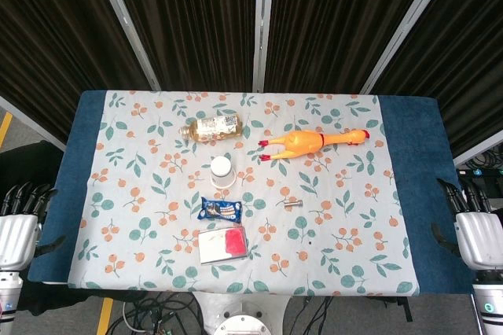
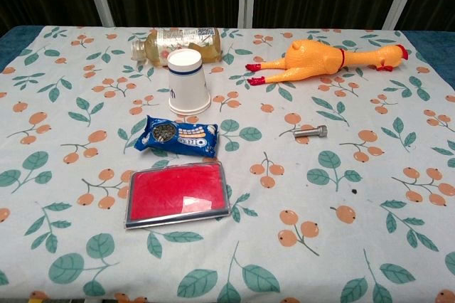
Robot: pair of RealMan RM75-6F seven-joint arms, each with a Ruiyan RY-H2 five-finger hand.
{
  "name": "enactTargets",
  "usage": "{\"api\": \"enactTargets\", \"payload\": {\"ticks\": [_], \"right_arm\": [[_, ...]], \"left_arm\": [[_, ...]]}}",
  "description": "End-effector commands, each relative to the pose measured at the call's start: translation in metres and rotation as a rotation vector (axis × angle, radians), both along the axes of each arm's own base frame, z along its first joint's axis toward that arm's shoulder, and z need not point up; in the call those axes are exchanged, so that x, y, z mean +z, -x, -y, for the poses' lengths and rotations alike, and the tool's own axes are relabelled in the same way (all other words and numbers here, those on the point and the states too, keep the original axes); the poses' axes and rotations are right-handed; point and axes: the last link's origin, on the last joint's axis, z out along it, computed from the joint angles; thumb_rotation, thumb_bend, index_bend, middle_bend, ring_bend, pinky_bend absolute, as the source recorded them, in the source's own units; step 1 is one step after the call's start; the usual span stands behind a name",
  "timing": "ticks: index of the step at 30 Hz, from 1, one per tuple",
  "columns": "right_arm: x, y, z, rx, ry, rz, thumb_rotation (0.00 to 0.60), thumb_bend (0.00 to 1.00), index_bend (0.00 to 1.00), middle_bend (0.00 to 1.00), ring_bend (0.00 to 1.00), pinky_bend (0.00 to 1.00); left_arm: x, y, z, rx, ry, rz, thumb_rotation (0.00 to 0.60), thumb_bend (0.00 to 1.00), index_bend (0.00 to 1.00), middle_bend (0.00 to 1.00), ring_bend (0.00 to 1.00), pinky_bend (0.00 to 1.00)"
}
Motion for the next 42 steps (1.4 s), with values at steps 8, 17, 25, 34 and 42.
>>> {"api": "enactTargets", "payload": {"ticks": [8,17,25,34,42], "right_arm": [[-0.001,0.001,0.000,0.006,-0.016,0.005,0.600,0.25,0.09,0.17,0.00,0.08],[-0.010,-0.013,0.013,0.069,-0.118,0.012,0.600,0.26,0.17,0.23,0.05,0.14],[-0.046,-0.058,0.068,0.173,-0.301,-0.031,0.600,0.26,0.32,0.27,0.08,0.16],[-0.109,-0.110,0.114,0.275,-0.429,-0.050,0.600,0.26,0.36,0.23,0.05,0.12],[-0.157,-0.136,0.135,0.337,-0.465,-0.177,0.600,0.24,0.38,0.19,0.00,0.03]], "left_arm": [[0.000,-0.001,0.003,0.006,0.002,-0.001,0.600,0.00,0.18,0.12,0.00,0.00],[0.001,-0.004,0.002,0.001,0.005,-0.005,0.600,0.00,0.18,0.12,0.00,0.00],[-0.001,-0.006,0.001,-0.006,0.009,-0.004,0.600,0.00,0.18,0.12,0.00,0.00],[0.000,-0.005,0.001,0.001,0.006,0.002,0.600,0.00,0.18,0.12,0.00,0.00],[0.000,-0.006,0.000,0.000,0.003,0.001,0.600,0.00,0.18,0.12,0.00,0.00]]}}
